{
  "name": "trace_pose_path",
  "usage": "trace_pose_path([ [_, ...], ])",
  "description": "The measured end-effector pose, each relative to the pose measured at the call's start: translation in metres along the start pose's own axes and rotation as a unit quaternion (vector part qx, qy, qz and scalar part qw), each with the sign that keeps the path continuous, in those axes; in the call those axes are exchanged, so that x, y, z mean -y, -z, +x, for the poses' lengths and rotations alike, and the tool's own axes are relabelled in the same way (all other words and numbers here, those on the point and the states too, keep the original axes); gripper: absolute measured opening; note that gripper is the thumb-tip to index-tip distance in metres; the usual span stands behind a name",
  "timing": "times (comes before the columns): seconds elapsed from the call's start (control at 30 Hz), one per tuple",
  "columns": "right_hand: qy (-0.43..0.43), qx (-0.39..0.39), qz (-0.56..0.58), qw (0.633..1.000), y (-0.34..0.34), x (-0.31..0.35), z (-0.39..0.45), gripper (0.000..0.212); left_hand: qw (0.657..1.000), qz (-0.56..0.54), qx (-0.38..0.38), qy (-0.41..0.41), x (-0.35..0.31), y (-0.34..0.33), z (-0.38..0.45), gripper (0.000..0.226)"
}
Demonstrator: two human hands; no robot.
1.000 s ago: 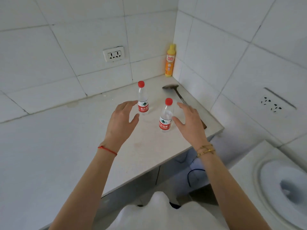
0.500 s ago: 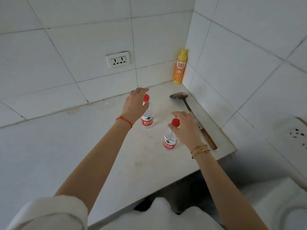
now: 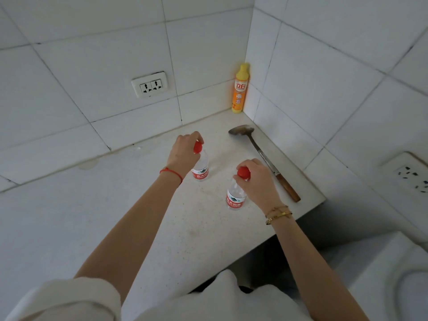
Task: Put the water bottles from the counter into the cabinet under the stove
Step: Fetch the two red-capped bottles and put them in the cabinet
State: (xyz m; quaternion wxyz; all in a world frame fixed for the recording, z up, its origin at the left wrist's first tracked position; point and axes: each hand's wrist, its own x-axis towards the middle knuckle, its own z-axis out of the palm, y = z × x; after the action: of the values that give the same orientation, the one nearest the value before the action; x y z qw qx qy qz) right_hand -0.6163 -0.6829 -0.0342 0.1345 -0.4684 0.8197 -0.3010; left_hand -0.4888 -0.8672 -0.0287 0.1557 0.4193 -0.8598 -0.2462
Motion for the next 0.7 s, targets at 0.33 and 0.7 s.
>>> trace_pose_path([
  [0.33, 0.088, -0.065, 0.051, 0.993, 0.013, 0.034, -0.039, 0.029, 0.993, -0.074, -0.087, -0.016, 0.006, 0.023, -0.100, 0.034],
  [0.7, 0.171, 0.001, 0.097, 0.980, 0.000, 0.036, -0.130, 0.025, 0.982, -0.043, -0.171, 0.065, -0.006, 0.032, -0.285, 0.035],
])
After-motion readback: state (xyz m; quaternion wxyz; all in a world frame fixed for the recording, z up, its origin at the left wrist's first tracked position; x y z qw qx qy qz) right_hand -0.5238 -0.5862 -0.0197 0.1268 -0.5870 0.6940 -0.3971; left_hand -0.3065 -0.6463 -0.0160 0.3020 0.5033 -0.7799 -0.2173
